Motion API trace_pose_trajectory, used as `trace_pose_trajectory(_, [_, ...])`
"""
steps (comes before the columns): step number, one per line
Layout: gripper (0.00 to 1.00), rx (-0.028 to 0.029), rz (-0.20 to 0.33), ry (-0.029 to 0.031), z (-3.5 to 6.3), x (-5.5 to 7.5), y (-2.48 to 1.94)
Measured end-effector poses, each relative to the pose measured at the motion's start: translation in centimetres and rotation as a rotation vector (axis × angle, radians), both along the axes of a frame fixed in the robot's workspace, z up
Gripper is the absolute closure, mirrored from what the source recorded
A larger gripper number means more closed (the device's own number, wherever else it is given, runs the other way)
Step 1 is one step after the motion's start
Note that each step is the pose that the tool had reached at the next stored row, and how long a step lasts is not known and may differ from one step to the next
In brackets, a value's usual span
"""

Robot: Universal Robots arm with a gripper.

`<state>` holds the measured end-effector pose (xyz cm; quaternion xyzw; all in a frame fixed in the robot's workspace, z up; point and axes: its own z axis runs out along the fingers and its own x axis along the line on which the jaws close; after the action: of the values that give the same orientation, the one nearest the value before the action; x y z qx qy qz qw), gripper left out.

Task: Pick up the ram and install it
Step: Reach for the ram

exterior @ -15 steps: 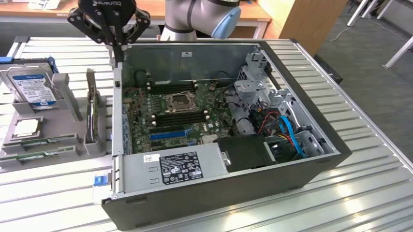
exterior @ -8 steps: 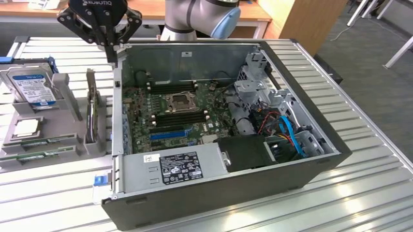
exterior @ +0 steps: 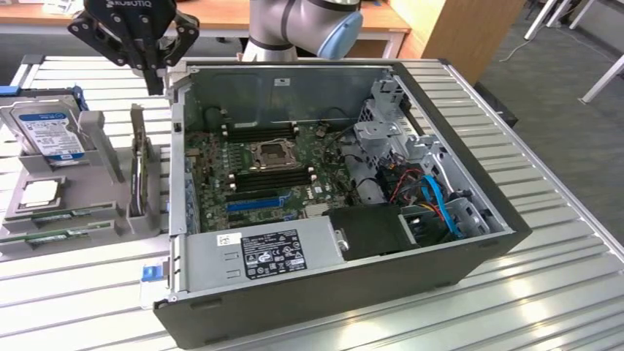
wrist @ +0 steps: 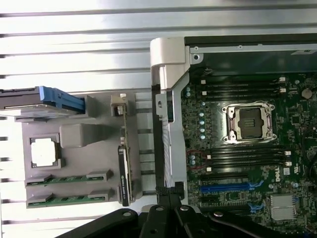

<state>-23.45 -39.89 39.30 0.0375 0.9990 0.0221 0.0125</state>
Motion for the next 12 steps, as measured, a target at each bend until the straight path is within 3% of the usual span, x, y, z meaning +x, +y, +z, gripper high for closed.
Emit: trace_pose_trajectory(12, [0.9,0.0,0.0,0.0,-0.02,-2.9,0.0])
